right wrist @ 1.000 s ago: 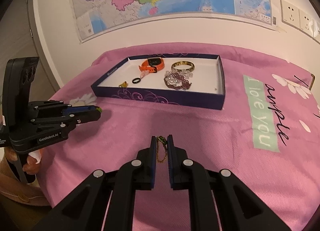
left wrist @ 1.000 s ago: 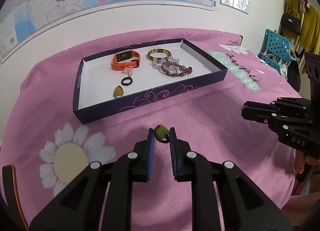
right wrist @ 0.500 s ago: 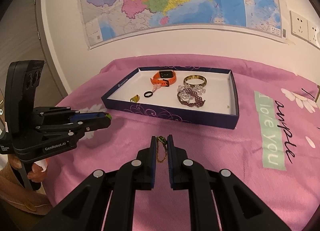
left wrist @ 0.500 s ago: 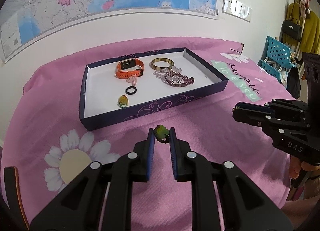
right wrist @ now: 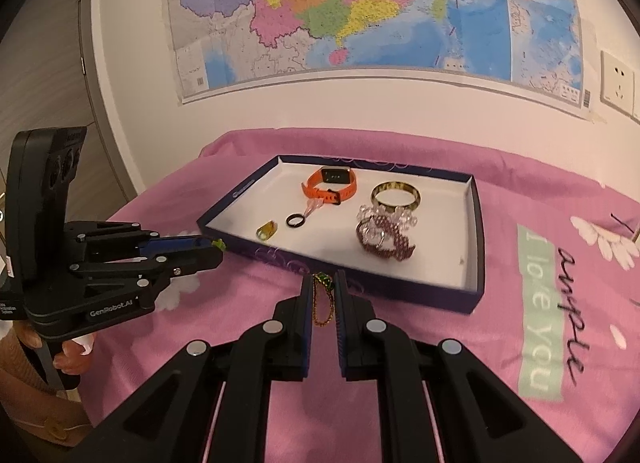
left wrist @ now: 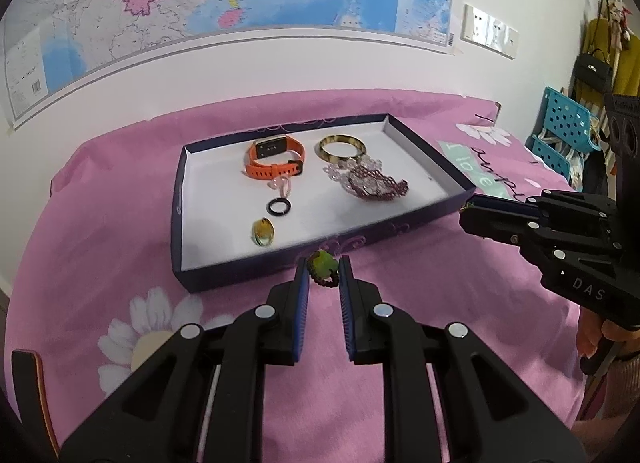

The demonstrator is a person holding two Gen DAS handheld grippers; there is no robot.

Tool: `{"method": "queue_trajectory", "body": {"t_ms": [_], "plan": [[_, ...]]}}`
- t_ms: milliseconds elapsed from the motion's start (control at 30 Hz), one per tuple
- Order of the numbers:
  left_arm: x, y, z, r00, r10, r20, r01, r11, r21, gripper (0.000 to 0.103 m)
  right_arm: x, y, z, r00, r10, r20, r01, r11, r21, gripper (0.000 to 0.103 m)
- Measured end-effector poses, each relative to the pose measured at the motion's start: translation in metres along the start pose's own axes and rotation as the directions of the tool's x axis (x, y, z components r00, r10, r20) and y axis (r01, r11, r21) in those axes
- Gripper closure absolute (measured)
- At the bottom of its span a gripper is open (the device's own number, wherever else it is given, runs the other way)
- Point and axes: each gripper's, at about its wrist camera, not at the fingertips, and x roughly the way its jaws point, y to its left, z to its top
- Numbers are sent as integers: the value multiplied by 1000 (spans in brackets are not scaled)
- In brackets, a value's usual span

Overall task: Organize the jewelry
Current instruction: 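Carry the green ring with the left tool into the tray while the right tool carries the gold ring there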

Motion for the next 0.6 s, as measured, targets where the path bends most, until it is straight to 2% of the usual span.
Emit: {"method": "queue_trajectory", "body": {"t_ms": [600], "plan": [[39,16,36,999,40,-9,-40,999,-31,88,66,-30,33,995,-58,-78,58,998,-2,94]]}}
